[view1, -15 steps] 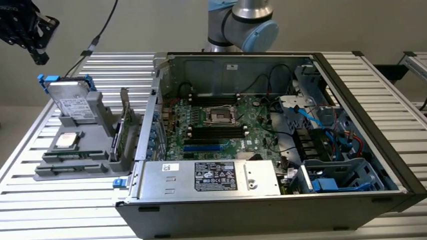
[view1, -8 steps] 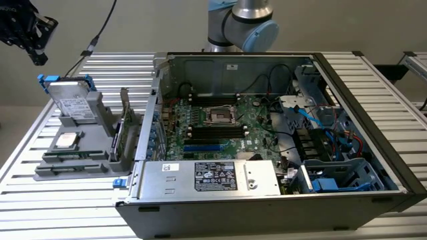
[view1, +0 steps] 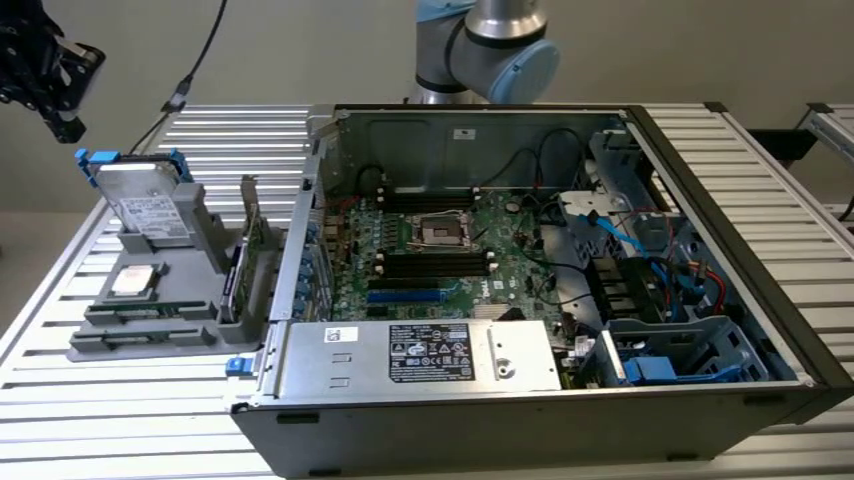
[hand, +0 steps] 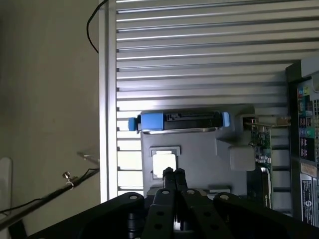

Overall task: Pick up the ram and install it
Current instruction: 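Reach for the ram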

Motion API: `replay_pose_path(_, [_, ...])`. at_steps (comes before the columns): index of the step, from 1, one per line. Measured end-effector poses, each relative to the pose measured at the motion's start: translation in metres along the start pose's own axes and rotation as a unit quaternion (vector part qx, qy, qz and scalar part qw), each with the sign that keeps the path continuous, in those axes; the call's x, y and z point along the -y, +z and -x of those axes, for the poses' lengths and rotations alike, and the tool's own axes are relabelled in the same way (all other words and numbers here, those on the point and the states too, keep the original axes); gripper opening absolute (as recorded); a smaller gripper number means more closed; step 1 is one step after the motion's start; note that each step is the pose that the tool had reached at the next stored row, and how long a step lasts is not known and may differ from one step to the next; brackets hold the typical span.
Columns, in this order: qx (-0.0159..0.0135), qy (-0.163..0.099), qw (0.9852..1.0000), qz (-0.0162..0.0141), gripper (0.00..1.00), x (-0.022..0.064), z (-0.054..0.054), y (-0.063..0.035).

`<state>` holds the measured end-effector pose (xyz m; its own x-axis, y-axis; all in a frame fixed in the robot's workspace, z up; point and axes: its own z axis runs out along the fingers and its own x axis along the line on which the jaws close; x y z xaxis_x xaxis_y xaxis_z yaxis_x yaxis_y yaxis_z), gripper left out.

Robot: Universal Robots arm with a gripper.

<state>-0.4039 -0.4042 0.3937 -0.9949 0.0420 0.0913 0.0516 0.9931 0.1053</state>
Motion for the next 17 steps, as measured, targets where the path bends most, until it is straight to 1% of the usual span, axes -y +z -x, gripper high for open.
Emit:
replay_pose_path(9, [-0.0002, -0.004, 1.0000, -0.0004, 0.10, 0.0186, 0.002, -0.0039])
replay_pose_path(17, [-0.0005, -0.007, 1.0000, -0.0006, 0.10, 0.0352, 0.008, -0.0080])
